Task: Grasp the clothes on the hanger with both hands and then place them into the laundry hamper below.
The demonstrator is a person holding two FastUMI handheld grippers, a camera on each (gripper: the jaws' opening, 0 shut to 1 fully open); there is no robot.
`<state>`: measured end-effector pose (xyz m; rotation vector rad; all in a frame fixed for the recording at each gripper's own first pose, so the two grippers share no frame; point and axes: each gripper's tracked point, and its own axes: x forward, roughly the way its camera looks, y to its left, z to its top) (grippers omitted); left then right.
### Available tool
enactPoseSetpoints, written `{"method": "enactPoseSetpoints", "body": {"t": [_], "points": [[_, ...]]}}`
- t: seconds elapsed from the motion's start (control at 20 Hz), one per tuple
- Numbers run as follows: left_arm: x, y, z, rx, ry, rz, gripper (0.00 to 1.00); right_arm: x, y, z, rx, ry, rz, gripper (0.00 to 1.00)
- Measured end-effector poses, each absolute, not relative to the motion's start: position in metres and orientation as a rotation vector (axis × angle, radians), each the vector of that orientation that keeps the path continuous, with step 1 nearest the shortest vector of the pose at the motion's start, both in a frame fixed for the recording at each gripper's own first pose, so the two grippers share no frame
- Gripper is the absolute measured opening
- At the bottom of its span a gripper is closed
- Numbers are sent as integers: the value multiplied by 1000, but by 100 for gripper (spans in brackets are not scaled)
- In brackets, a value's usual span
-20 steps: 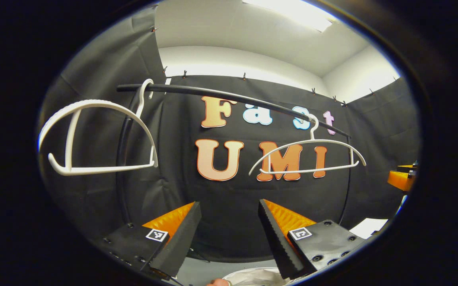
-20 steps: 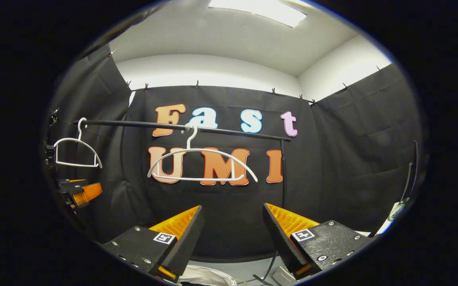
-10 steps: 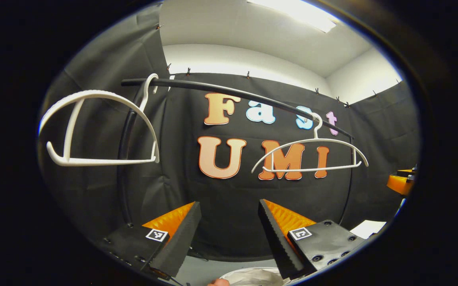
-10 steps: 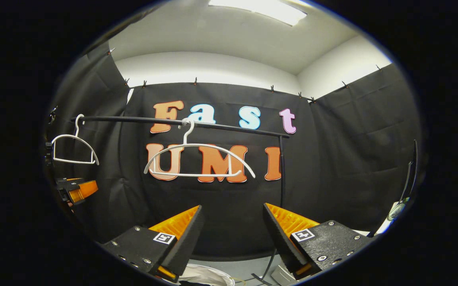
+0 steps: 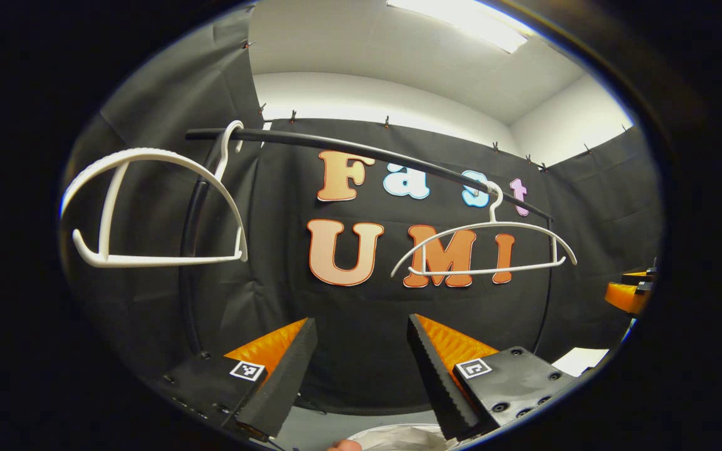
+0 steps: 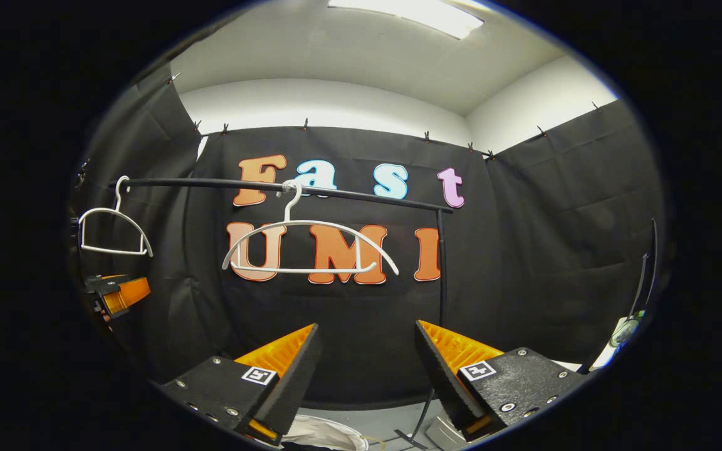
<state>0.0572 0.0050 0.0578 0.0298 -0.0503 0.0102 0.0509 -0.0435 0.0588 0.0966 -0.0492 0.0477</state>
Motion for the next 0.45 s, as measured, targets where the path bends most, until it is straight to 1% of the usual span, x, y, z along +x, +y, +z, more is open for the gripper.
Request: {"method": "enactPoseSetpoints", "body": {"t": [0.2, 0.45], "points": [[58, 5, 58, 36, -54, 16, 96, 53, -41, 57, 93, -46, 51, 91], [59, 4, 58, 39, -54, 15, 95, 52, -39, 52, 93, -37, 51, 91]]}}
